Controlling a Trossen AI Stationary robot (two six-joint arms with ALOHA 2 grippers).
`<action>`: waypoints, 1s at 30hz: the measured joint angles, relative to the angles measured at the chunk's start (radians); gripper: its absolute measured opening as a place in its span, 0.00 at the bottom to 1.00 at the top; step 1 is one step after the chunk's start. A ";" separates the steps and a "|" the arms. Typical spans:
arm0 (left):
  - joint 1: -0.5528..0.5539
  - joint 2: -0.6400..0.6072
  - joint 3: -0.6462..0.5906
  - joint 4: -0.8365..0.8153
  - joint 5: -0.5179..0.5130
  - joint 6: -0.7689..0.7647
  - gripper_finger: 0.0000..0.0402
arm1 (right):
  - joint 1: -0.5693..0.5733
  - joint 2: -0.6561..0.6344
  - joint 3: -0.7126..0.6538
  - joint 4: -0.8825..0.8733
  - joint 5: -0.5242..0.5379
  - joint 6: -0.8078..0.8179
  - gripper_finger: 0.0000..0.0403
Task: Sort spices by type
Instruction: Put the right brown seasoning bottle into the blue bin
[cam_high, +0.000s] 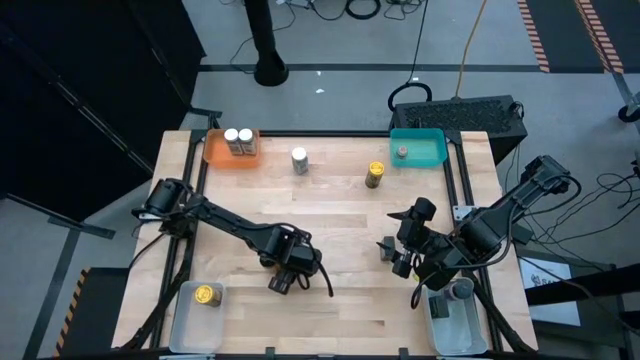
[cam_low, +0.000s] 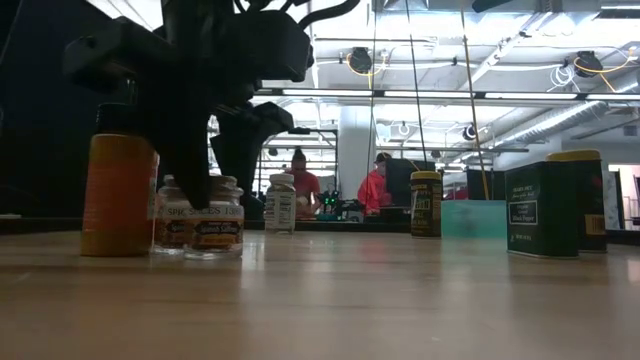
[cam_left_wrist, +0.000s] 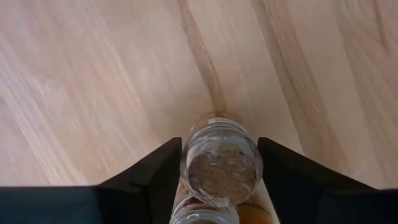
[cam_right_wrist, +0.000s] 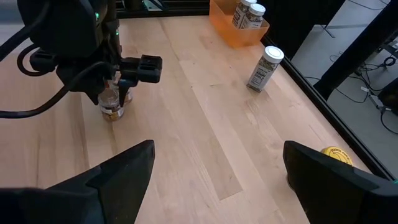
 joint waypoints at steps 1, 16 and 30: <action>0.000 0.000 0.000 0.000 0.000 0.000 0.50 | 0.000 0.000 0.000 0.000 0.000 0.000 0.84; -0.045 -0.096 0.066 0.142 -0.207 0.124 0.47 | -0.002 0.000 -0.042 0.005 0.067 -0.039 0.84; -0.017 -0.167 0.061 0.541 -0.432 0.301 0.47 | -0.034 0.027 -0.068 0.330 -0.048 -0.311 0.84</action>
